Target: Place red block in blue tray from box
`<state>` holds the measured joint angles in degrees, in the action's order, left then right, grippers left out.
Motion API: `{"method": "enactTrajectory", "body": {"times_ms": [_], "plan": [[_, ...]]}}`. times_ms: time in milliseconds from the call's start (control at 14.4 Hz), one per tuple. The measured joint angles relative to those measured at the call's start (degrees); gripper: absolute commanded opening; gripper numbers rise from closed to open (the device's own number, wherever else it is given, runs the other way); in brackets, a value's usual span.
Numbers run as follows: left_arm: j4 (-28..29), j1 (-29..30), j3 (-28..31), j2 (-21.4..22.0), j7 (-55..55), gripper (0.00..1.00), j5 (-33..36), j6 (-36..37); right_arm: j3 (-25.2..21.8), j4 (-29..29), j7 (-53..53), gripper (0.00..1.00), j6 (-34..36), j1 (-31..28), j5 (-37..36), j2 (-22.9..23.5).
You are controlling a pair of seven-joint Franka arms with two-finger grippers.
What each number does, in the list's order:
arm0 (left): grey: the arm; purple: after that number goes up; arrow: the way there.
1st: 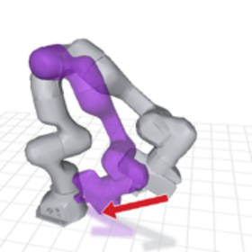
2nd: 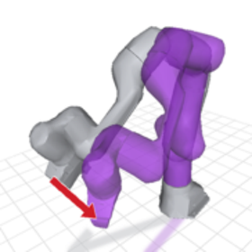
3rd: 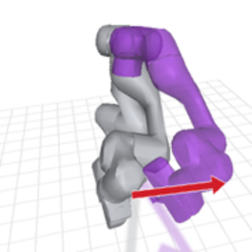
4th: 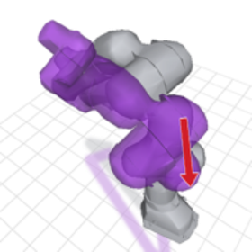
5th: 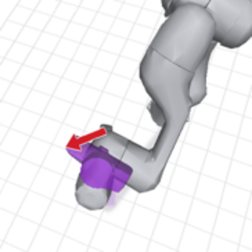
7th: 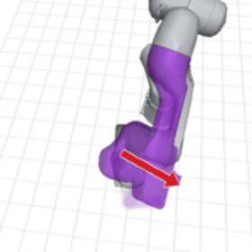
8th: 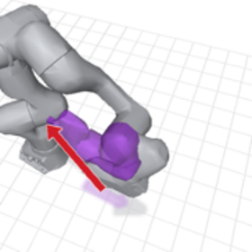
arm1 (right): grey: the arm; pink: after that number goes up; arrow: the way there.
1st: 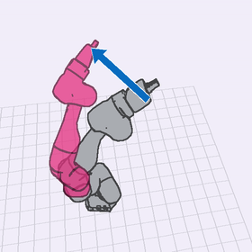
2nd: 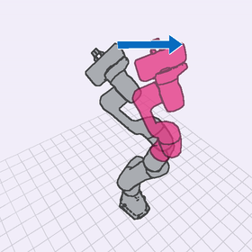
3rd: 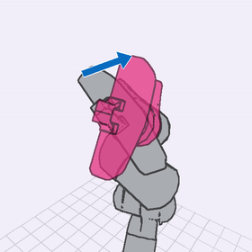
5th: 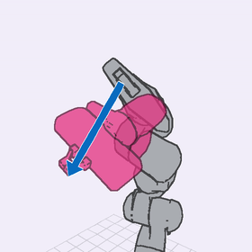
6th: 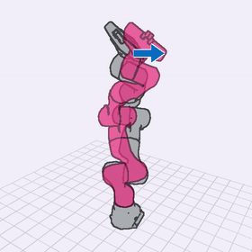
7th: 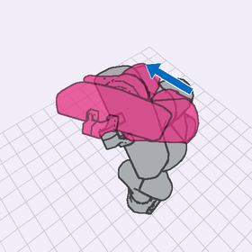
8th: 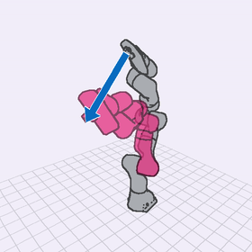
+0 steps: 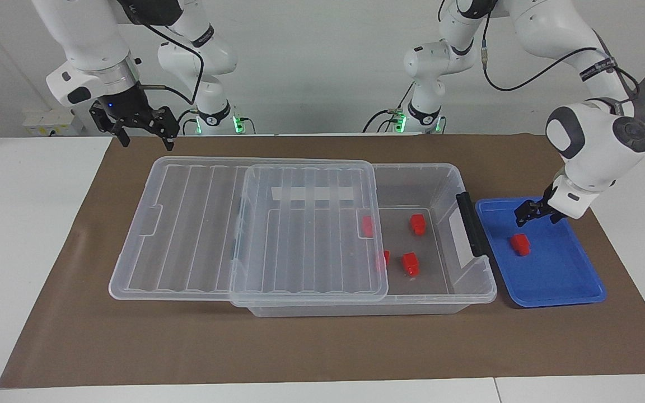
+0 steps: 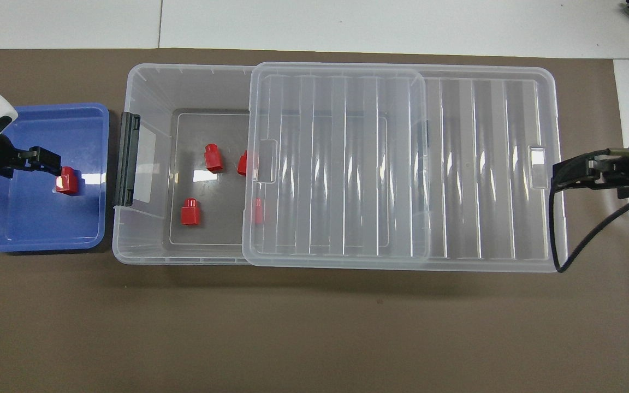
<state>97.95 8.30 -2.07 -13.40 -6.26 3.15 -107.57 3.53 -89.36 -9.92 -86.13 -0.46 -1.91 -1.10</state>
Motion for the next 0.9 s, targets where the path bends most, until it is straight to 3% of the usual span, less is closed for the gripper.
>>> {"method": "enactTrajectory", "body": {"times_ms": [208, 554, 901], "plan": [[-1.7, -2.4, -0.1, 3.8, 0.0, 1.00, 0.0, 6.6, -0.1, 0.0, 0.0, 1.00, 0.0, 0.0, 0.0, 0.0], [-0.7, -6.2, -0.1, 11.7, 0.0, 1.00, 0.0, 9.5, -0.1, 0.0, 0.0, 1.00, 0.0, 0.0, 0.0, 0.0], [-0.2, -7.4, 0.0, 13.7, 0.0, 1.00, 0.0, 9.5, -0.2, 0.0, 0.0, 1.00, 0.0, 0.0, 0.0, 0.0]]}}
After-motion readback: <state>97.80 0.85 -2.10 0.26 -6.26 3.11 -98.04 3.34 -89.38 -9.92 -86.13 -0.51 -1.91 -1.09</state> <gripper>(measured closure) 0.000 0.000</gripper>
